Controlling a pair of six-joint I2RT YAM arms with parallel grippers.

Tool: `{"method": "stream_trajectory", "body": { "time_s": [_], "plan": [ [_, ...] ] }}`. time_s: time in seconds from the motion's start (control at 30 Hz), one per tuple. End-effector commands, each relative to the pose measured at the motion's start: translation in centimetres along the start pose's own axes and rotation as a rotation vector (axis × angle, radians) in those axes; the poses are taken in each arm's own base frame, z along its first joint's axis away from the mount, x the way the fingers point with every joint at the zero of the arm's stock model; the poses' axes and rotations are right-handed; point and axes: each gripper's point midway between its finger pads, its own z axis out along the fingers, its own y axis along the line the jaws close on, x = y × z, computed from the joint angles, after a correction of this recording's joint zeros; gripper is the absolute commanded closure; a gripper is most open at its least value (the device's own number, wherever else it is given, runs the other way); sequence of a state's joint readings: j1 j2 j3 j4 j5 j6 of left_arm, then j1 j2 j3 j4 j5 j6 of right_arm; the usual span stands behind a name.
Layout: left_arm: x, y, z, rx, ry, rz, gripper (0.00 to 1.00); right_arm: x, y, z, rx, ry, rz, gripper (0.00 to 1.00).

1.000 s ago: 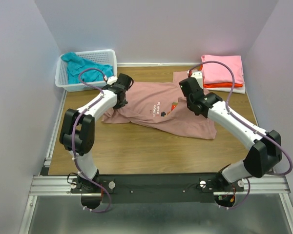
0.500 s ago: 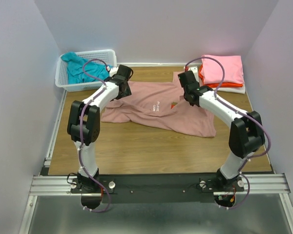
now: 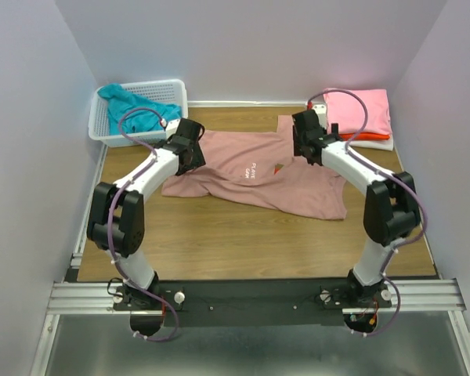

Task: Fold and stack the t-shirts
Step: Fold the tshirt

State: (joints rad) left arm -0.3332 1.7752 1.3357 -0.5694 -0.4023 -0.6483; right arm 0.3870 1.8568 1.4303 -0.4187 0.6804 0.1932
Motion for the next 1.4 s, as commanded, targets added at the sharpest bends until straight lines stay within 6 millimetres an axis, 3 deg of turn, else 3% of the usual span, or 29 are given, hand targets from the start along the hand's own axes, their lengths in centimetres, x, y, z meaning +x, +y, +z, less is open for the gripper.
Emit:
{"method": "stream_trajectory", "body": {
  "time_s": [0.0, 0.03, 0.1, 0.13, 0.23, 0.27, 0.43, 0.63, 0.83, 0.97, 1.03, 1.2, 1.37],
  "plan": [
    [0.6, 0.3, -2.0, 0.072, -0.018, -0.050, 0.09, 0.3, -0.1, -3.8, -0.127, -0.011, 0.160, 0.00],
    [0.7, 0.2, -2.0, 0.085, -0.022, -0.056, 0.08, 2.9, 0.4, -4.0, -0.171, 0.041, 0.156, 0.00],
    [2.0, 0.4, -1.6, 0.096, -0.001, -0.042, 0.07, 4.3, 2.0, -6.4, -0.323, 0.087, 0.236, 0.00],
    [2.4, -0.1, -1.4, 0.133, 0.006, -0.036, 0.07, 7.1, 3.2, -7.1, -0.407, 0.159, 0.227, 0.00],
    [3.3, -1.5, -0.3, 0.208, 0.018, -0.021, 0.05, 9.6, 3.6, -8.3, -0.465, 0.219, 0.256, 0.00],
    [3.6, -1.8, 0.0, 0.223, 0.031, -0.015, 0.05, 11.5, 3.5, -8.3, -0.462, 0.257, 0.244, 0.00],
    [4.9, -2.5, 2.5, 0.228, 0.079, -0.001, 0.05, 15.4, 2.4, -6.5, -0.344, 0.320, 0.227, 0.00],
    [6.4, -0.3, 4.7, 0.175, 0.116, -0.014, 0.05, 18.5, 1.3, -5.3, -0.249, 0.371, 0.224, 0.00],
    [10.1, 3.7, 5.3, 0.097, 0.183, -0.023, 0.05, 22.8, -0.4, -5.4, -0.188, 0.447, 0.231, 0.00],
    [11.4, 5.1, 4.2, 0.062, 0.206, -0.040, 0.05, 24.7, -0.6, -6.7, -0.218, 0.484, 0.256, 0.00],
    [12.1, 6.2, 3.4, 0.028, 0.222, -0.062, 0.05, 24.7, -0.7, -7.4, -0.241, 0.478, 0.277, 0.00],
    [16.2, 9.3, 1.3, -0.059, 0.301, -0.133, 0.05, 25.8, -1.1, -9.3, -0.277, 0.516, 0.305, 0.00],
    [16.2, 8.4, -1.5, 0.049, 0.281, -0.207, 0.02, 25.5, -2.0, -10.7, -0.275, 0.519, 0.336, 0.00]
  ]
}}
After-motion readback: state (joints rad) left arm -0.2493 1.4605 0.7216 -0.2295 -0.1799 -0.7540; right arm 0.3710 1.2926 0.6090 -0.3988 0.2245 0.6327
